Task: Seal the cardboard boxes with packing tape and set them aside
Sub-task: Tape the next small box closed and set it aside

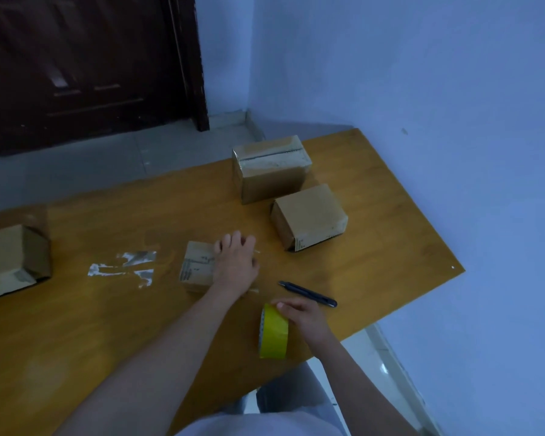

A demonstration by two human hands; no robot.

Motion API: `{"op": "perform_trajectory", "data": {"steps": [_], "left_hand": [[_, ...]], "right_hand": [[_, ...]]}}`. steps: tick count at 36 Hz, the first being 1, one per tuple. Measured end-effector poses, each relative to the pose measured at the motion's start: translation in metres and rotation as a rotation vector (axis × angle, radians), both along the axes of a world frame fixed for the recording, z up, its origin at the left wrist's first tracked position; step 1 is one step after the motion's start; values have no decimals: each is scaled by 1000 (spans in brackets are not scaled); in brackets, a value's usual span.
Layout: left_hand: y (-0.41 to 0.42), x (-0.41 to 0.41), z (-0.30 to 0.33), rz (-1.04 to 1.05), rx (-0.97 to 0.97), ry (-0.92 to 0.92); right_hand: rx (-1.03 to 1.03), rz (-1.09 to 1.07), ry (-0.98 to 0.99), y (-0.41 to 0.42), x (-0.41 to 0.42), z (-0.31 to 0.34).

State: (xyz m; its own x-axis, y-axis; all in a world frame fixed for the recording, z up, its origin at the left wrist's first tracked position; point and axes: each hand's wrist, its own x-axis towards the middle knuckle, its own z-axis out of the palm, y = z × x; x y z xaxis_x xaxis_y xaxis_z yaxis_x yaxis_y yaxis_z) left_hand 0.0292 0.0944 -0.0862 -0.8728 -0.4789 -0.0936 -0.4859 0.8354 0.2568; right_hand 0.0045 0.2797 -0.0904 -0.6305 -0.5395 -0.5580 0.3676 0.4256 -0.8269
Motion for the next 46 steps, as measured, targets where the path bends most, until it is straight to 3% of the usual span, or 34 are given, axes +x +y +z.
{"op": "perform_trajectory", "data": {"steps": [22,26,28,32,40,46], "left_hand": [[-6,3,-8,-121,32,52],[-14,3,1,-138,149,3],[-21,7,8,-165,191,67],[-30,25,19,-254,122,248],[-21,57,22,-472,26,-145],[-9,61,6,-429,-193,6]], "right_hand": [[47,4,-27,-3,0,-1],[39,2,-46,-6,0,5],[34,0,-44,-6,0,7],[15,-25,-68,-7,0,11],[-7,-25,-57,-8,1,15],[-14,-45,-74,-7,3,14]]}}
